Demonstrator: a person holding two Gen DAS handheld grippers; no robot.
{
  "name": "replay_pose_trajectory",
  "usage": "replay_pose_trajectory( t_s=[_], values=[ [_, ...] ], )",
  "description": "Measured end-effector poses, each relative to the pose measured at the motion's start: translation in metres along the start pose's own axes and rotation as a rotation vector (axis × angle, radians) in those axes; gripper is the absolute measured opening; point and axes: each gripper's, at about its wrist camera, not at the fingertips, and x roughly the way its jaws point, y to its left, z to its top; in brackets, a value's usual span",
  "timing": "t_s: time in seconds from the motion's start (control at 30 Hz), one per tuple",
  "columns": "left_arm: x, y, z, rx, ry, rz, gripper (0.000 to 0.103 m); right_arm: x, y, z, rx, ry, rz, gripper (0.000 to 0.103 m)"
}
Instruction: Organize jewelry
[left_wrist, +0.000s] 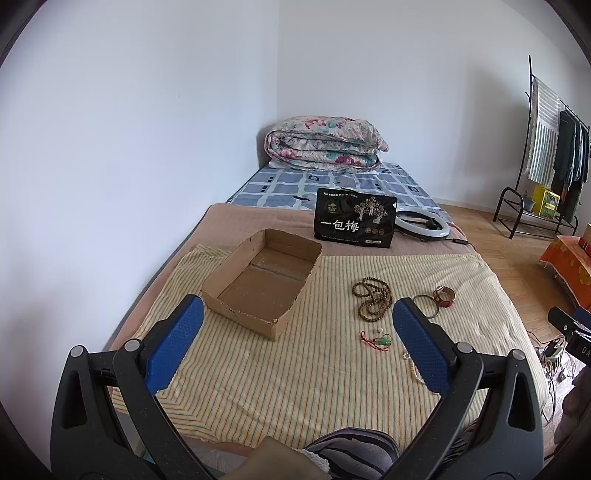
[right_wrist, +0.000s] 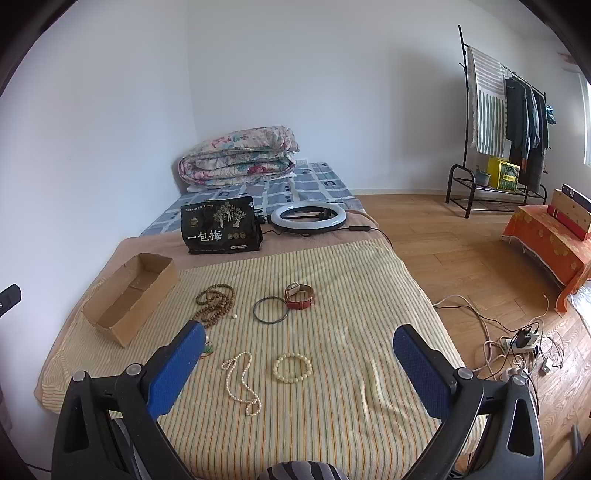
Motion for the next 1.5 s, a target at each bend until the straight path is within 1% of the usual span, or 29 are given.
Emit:
replay_pose_trajectory(
  t_s=[0.07,0.1,0.13,0.23,0.47,0.63,0.9,1.37,1.5],
  values=[
    [0.000,0.000,0.003,0.000,-0.002,0.000,0.103,0.001,0.000,0.001,0.000,0.002,0.000,0.103],
    [0.000,0.000,0.004,0.000,-0.002,-0.001,0.103,-0.002,0.001,-0.005,-0.001,-0.002,0.000,0.103],
    [0.000,0.000,0.000,0.000,0.000,-0.001,0.103,-0.002,0.001,-0.005,-0.001,-0.002,0.001,0.103],
    [0.000,-0.001,0.004,0.004,-0.002,0.000,0.103,-0.003,0.002,-0.004,0.000,-0.002,0.001,0.103],
    [0.000,0.000,-0.001,-0.001,-0.002,0.000,0.103,-0.005,0.005,-0.002,-0.001,0.000,0.003,0.103],
    [-0.003,-0.004,0.004,0.001,-0.006,0.000,0.103,-0.004,0.001,-0.005,-0.003,-0.002,0.005,0.103],
    [-0.003,-0.003,0.001,0.000,-0.007,0.000,0.103,-0.007,0.004,-0.005,-0.009,-0.003,0.007,0.103],
    [-0.008,-0.007,0.002,0.006,-0.009,0.002,0.103,0.001,0.002,-0.003,0.000,0.015,0.000,0.103],
    [0.000,-0.009,0.002,0.022,0.003,-0.003,0.103,0.007,-0.004,-0.004,0.002,0.027,-0.015,0.103]
  ],
)
